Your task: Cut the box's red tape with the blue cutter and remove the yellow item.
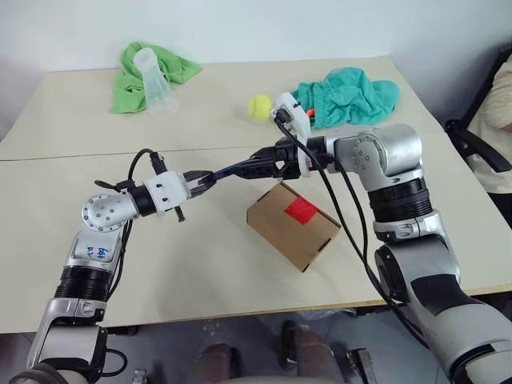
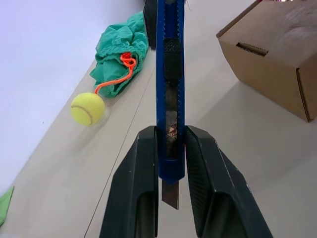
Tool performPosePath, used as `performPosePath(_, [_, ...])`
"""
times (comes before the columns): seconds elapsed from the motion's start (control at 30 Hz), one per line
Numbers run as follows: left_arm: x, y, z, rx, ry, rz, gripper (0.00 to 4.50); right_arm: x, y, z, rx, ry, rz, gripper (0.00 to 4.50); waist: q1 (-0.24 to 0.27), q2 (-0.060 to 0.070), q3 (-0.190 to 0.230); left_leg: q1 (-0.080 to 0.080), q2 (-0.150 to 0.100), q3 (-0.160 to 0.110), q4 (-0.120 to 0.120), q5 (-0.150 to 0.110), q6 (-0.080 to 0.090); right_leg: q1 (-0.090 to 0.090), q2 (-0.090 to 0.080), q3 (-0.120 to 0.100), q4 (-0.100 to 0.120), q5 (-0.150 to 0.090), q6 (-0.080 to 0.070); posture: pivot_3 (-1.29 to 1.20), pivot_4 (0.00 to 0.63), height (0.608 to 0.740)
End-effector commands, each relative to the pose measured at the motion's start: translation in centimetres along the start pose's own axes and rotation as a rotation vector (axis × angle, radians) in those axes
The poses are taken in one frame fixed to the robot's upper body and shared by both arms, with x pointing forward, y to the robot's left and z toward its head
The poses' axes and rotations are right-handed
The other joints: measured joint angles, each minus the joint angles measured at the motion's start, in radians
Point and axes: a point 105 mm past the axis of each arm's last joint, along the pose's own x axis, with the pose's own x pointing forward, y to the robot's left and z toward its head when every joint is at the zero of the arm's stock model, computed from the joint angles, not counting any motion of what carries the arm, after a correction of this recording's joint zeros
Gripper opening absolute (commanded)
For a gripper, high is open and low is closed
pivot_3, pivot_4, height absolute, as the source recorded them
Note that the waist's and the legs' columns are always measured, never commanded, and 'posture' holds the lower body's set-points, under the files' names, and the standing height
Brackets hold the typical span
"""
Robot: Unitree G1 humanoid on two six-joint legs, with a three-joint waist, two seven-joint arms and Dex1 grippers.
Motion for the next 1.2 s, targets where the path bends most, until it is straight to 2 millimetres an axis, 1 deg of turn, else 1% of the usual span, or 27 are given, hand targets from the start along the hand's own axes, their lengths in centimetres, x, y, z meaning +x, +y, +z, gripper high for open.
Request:
performPosePath(0.03, [0.1, 1.0, 0.8, 0.036, -0.026, 0.032, 0.43, 0.2, 0.7, 1.4, -0.066, -0.015, 0.028, 4.48, 0.000, 0.000, 0.000, 0.000, 0.000, 0.000, 0.000, 0.000, 0.000, 0.000, 0.000, 0.000, 0.000, 0.000, 0.000, 0.00, 0.150, 0.740])
performPosePath(0.13, [0.0, 1.2, 0.8, 0.045, -0.021, 0.042, 0.43, 0.4, 0.6, 1.4, -0.080, -0.013, 0.037, 3.91, 0.000, 0.000, 0.000, 0.000, 0.000, 0.000, 0.000, 0.000, 0.000, 0.000, 0.000, 0.000, 0.000, 0.000, 0.000, 0.00, 0.150, 0.740])
performPosePath(0.4, [-0.1, 1.3, 0.6, 0.040, -0.012, 0.051, 0.43, 0.6, 0.5, 1.3, -0.087, -0.004, 0.050, 1.14, 0.000, 0.000, 0.000, 0.000, 0.000, 0.000, 0.000, 0.000, 0.000, 0.000, 0.000, 0.000, 0.000, 0.000, 0.000, 0.00, 0.150, 0.740])
performPosePath(0.43, [-0.1, 1.3, 0.6, 0.039, -0.011, 0.052, 0.43, 0.6, 0.6, 1.4, -0.087, -0.008, 0.052, 0.72, 0.000, 0.000, 0.000, 0.000, 0.000, 0.000, 0.000, 0.000, 0.000, 0.000, 0.000, 0.000, 0.000, 0.000, 0.000, 0.00, 0.150, 0.740])
performPosePath(0.5, [-0.1, 1.4, 0.5, 0.026, -0.007, 0.058, 0.43, 0.6, 0.7, 1.7, -0.089, -0.019, 0.058, 0.15, 0.000, 0.000, 0.000, 0.000, 0.000, 0.000, 0.000, 0.000, 0.000, 0.000, 0.000, 0.000, 0.000, 0.000, 0.000, 0.00, 0.150, 0.740])
performPosePath(0.6, [0.0, 1.5, 0.3, -0.002, -0.001, 0.070, 0.43, 0.4, 0.8, 2.2, -0.094, -0.035, 0.054, 0.14, 0.000, 0.000, 0.000, 0.000, 0.000, 0.000, 0.000, 0.000, 0.000, 0.000, 0.000, 0.000, 0.000, 0.000, 0.000, 0.00, 0.150, 0.740])
performPosePath(0.67, [0.0, 1.5, -0.5, -0.029, 0.050, 0.073, 0.43, 0.1, 0.9, 2.6, -0.095, -0.054, 0.044, 0.14, 0.000, 0.000, 0.000, 0.000, 0.000, 0.000, 0.000, 0.000, 0.000, 0.000, 0.000, 0.000, 0.000, 0.000, 0.000, 0.00, 0.150, 0.740])
performPosePath(0.73, [0.0, 1.7, -1.3, -0.079, 0.103, 0.074, 1.14, -0.4, 0.9, 3.1, -0.099, -0.074, 0.032, 0.14, 0.001, 0.000, 0.000, 0.000, 0.000, 0.000, 0.000, 0.000, 0.000, 0.000, 0.000, 0.000, 0.000, 0.000, 0.000, 0.00, 0.150, 0.740])
performPosePath(0.8, [0.1, 1.7, -1.6, -0.109, 0.118, 0.072, 1.66, -0.9, 0.8, 3.5, -0.100, -0.093, 0.013, 0.14, 0.002, 0.000, 0.000, 0.000, 0.000, 0.000, 0.001, 0.000, 0.000, 0.000, 0.000, 0.000, 0.001, 0.000, 0.000, 0.00, 0.150, 0.740])
performPosePath(0.87, [0.1, 2.1, -1.7, -0.152, 0.129, 0.090, 2.27, -1.4, 0.6, 3.6, -0.105, -0.105, -0.014, 0.14, 0.001, 0.000, 0.000, 0.000, 0.000, 0.000, 0.001, 0.000, 0.000, 0.000, 0.000, 0.000, 0.000, 0.000, 0.000, 0.00, 0.150, 0.740])
performPosePath(0.9, [-0.1, 2.4, -1.8, -0.171, 0.140, 0.100, 2.66, -1.7, 0.5, 3.7, -0.107, -0.112, -0.028, 0.14, 0.001, 0.000, 0.000, 0.000, 0.000, 0.000, 0.001, 0.000, 0.000, 0.000, 0.000, 0.000, 0.000, 0.000, 0.000, 0.00, 0.150, 0.740])
performPosePath(1.0, [-1.5, 4.0, -2.7, -0.260, 0.194, 0.166, 3.56, -2.9, -0.1, 4.1, -0.107, -0.140, -0.083, 0.14, 0.001, 0.000, 0.000, 0.000, 0.000, 0.000, 0.001, 0.000, 0.000, 0.000, 0.000, 0.000, 0.000, 0.000, 0.000, 0.00, 0.150, 0.740])
performPosePath(1.07, [-3.2, 5.4, -3.6, -0.333, 0.243, 0.221, 4.21, -4.6, -0.9, 4.4, -0.102, -0.172, -0.149, 0.14, 0.001, 0.000, 0.000, 0.000, 0.000, 0.000, 0.001, 0.000, 0.000, 0.000, 0.000, 0.000, 0.000, 0.000, 0.000, 0.00, 0.150, 0.740])
performPosePath(1.1, [-3.7, 5.7, -3.7, -0.346, 0.251, 0.233, 4.50, -5.2, -1.2, 4.5, -0.099, -0.183, -0.170, 0.14, 0.001, 0.000, 0.000, 0.000, 0.000, 0.000, 0.001, 0.000, 0.000, 0.000, 0.000, 0.000, 0.000, 0.000, 0.000, 0.00, 0.150, 0.740])
performPosePath(1.2, [-3.9, 5.9, -3.6, -0.374, 0.254, 0.230, 4.50, -6.0, -1.4, 4.6, -0.092, -0.201, -0.196, 0.14, 0.001, 0.000, 0.000, 0.000, 0.000, 0.000, 0.000, 0.000, 0.000, 0.000, 0.000, 0.000, 0.000, 0.000, 0.000, 0.00, 0.150, 0.740])
